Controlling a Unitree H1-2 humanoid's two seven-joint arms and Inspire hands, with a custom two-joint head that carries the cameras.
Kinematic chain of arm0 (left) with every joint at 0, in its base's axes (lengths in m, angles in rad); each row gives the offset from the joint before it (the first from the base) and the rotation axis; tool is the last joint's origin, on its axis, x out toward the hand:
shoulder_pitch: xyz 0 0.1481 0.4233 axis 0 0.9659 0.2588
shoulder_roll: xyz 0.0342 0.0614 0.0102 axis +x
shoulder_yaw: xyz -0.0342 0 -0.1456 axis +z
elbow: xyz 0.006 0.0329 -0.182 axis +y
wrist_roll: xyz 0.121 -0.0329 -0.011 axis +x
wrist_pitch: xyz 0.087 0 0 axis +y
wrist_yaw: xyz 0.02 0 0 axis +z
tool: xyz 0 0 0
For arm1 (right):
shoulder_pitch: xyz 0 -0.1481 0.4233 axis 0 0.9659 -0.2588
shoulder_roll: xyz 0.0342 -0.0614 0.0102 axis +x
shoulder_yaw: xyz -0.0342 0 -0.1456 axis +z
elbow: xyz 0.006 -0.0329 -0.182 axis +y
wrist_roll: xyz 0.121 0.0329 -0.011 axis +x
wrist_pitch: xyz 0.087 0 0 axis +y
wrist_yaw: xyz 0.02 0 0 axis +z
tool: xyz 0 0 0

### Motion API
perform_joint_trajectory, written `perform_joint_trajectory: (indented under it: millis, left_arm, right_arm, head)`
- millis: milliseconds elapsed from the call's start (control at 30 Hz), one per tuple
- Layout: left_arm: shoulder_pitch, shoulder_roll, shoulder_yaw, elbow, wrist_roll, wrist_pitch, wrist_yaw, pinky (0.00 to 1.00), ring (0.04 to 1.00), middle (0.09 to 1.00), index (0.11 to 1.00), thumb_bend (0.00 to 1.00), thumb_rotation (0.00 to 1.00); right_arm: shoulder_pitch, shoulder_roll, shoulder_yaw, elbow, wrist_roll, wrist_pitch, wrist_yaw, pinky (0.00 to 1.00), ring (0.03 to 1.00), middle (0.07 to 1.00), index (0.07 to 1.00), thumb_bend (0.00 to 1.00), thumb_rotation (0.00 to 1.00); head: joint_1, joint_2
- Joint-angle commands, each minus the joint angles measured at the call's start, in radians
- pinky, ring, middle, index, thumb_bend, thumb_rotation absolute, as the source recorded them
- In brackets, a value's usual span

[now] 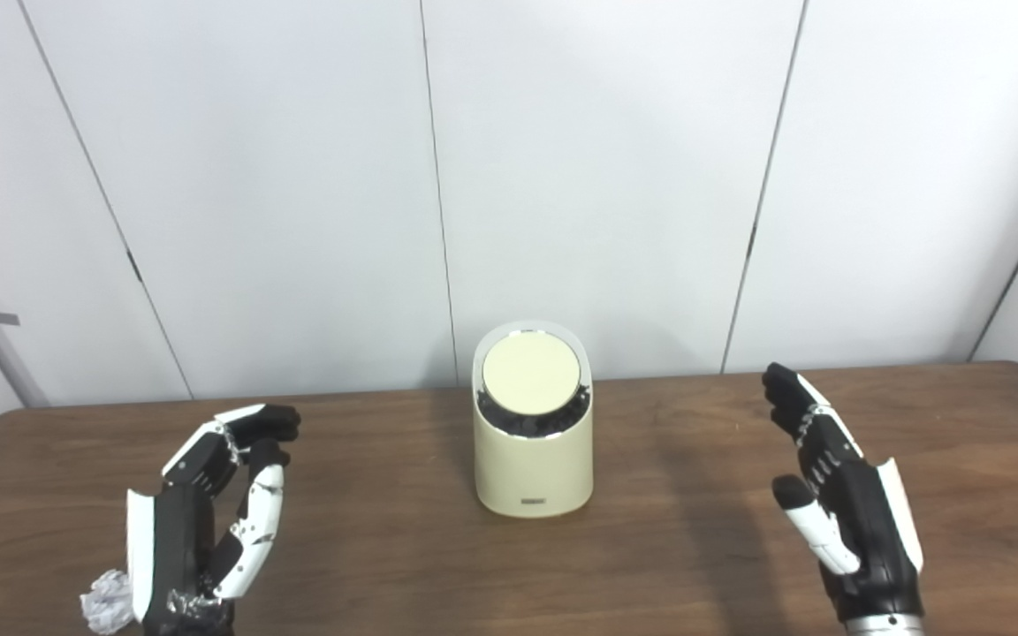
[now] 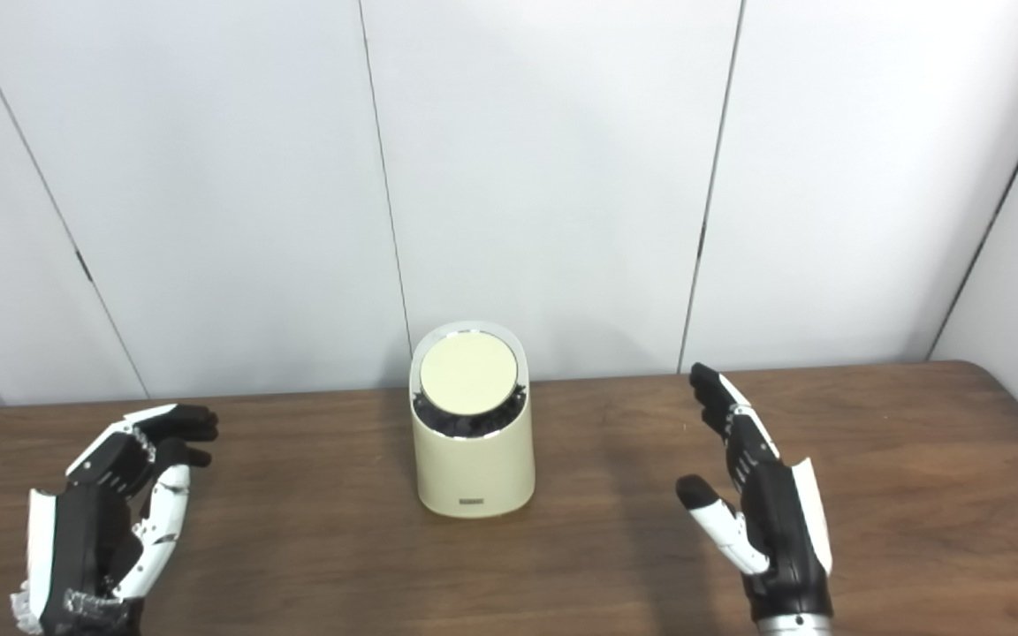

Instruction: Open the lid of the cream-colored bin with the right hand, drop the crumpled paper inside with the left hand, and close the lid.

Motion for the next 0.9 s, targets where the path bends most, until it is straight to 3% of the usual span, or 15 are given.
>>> perform_joint_trajectory:
  millis: [0, 367, 633, 867]
  left_arm:
    - [-0.026, 0.007, 0.0, -0.03, -0.002, -0.038, -0.006, 0.53, 0.62, 0.637, 0.617, 0.19, 0.45]
    - [-0.026, 0.009, 0.0, -0.028, -0.001, -0.042, -0.005, 0.53, 0.62, 0.638, 0.616, 0.19, 0.44]
    - [-0.032, 0.0, -0.005, -0.021, 0.004, -0.036, -0.003, 0.53, 0.619, 0.635, 0.615, 0.2, 0.45]
    - [-0.039, -0.01, -0.008, -0.02, 0.031, -0.037, 0.006, 0.52, 0.614, 0.633, 0.614, 0.2, 0.46]
  right_arm:
    - [-0.024, 0.0, -0.007, -0.018, 0.008, -0.024, -0.002, 0.9, 0.902, 0.887, 0.856, 0.96, 0.8]
    - [-0.023, 0.002, -0.006, -0.024, 0.012, -0.013, 0.0, 0.92, 0.907, 0.891, 0.86, 0.97, 0.81]
    - [-0.035, -0.018, -0.004, 0.007, -0.019, -0.048, -0.002, 0.9, 0.911, 0.896, 0.863, 0.91, 0.81]
    - [-0.104, -0.006, 0.014, -0.059, -0.095, 0.06, 0.003, 0.87, 0.907, 0.903, 0.88, 0.84, 0.74]
  head:
    - [-0.001, 0.001]
    - [-0.002, 0.003]
    - [0.007, -0.001]
    - [-0.004, -0.003]
